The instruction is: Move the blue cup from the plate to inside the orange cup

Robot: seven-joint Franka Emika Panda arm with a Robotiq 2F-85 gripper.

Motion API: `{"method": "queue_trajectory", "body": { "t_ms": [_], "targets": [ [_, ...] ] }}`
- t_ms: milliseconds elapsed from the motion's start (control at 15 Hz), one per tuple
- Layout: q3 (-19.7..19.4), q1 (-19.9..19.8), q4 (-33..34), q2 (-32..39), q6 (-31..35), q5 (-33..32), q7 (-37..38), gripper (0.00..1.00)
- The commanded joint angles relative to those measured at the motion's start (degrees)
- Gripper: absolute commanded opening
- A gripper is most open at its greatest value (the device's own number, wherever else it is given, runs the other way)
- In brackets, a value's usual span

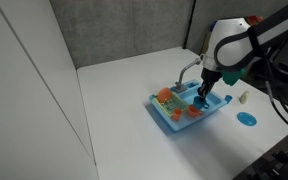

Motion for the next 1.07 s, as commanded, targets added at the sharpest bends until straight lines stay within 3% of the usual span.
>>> {"method": "queue_trajectory", "body": {
  "t_ms": [0, 1000],
  "targets": [
    [0.64, -0.62, 0.14, 0.02, -0.16, -0.39, 0.29, 0.03],
    [0.50, -0.95, 0.83, 2.49, -0.61, -0.76, 0.00, 0.03]
  ]
}}
